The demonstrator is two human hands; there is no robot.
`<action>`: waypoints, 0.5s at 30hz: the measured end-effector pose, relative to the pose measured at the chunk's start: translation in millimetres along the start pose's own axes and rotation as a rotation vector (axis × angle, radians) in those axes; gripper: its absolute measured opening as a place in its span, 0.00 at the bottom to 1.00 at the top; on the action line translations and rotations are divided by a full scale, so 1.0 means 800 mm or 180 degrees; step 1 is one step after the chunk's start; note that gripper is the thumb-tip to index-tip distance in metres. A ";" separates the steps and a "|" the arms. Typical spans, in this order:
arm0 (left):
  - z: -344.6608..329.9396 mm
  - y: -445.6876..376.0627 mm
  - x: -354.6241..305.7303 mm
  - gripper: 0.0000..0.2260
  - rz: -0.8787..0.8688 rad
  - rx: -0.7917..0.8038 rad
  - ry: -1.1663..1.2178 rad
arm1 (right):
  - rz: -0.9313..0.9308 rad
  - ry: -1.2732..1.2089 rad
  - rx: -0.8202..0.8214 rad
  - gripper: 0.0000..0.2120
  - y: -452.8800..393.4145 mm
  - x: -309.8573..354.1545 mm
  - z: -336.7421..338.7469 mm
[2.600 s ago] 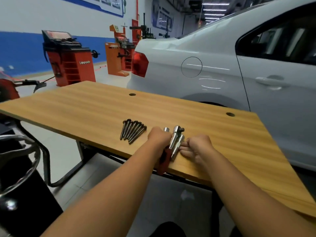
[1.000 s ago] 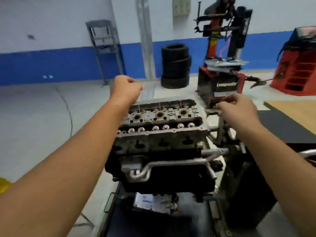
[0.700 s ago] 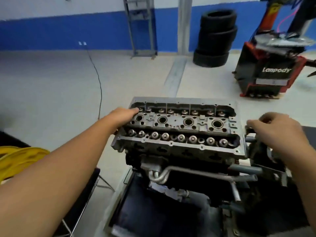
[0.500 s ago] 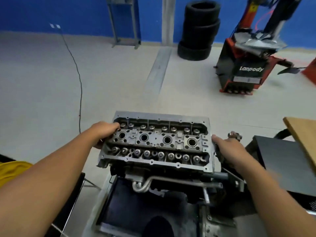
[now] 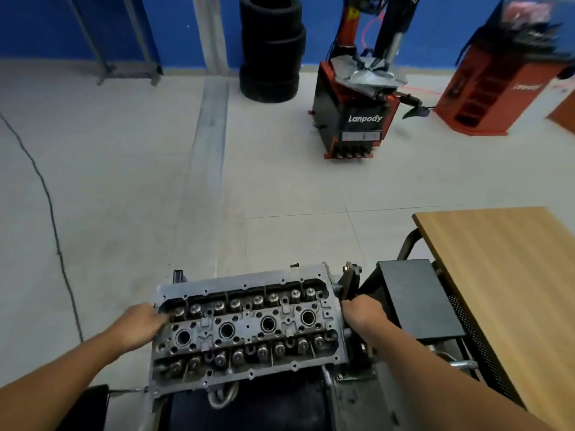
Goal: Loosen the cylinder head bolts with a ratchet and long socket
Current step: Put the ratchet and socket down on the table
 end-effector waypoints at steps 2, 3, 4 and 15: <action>-0.005 0.017 -0.029 0.23 -0.0069 0.0016 0.0041 | 0.0039 -0.0094 -0.0081 0.18 -0.002 -0.014 0.034; -0.004 0.027 -0.048 0.23 -0.0064 0.0022 0.0070 | 0.0078 -0.0153 -0.0125 0.18 -0.004 -0.020 0.055; -0.003 0.034 -0.070 0.22 -0.0085 0.0033 0.0086 | 0.0112 -0.0191 -0.0153 0.18 -0.006 -0.027 0.078; -0.088 0.136 -0.491 0.15 -0.0813 -0.0167 -0.0118 | -0.0112 -0.0680 -0.0856 0.19 -0.054 -0.298 0.401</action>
Point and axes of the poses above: each hand's wrist, its own y-axis away from the middle knuckle, its own z-axis out of the back of the hand, x = y × z, the point moved 7 cm from there along -y, towards the middle knuckle, and after that the axes turned 7 degrees about -y, right-handed, at the moved point
